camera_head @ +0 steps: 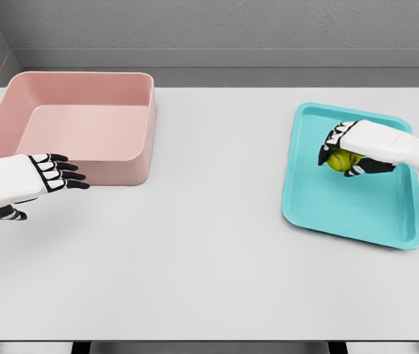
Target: Put the tennis from the blue tray into the pink basket with both arms
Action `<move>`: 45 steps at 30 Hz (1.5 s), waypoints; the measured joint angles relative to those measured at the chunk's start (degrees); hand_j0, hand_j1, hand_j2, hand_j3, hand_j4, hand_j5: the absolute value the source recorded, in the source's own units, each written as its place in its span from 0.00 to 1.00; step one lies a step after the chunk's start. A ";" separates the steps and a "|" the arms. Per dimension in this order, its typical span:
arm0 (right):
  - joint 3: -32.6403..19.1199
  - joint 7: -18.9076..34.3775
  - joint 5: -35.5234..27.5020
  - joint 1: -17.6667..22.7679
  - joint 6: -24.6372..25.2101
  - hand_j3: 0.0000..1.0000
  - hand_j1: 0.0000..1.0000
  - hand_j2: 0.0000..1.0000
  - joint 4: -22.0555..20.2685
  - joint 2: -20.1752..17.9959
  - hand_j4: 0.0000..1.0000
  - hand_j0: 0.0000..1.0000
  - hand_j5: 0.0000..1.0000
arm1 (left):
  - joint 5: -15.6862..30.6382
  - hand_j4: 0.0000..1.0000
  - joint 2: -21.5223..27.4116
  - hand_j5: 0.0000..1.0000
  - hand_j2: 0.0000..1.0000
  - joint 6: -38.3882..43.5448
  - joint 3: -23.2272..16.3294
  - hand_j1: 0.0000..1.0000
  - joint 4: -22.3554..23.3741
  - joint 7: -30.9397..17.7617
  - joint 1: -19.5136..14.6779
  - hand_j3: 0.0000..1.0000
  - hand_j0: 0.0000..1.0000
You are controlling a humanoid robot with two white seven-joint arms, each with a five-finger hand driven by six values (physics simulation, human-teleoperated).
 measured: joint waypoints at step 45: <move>3.71 1.37 8.94 -0.53 0.00 0.46 0.46 0.46 -13.60 13.31 0.46 0.46 0.46 | -0.03 1.00 -0.15 1.00 1.00 0.00 -0.01 1.00 0.00 0.00 0.09 1.00 1.00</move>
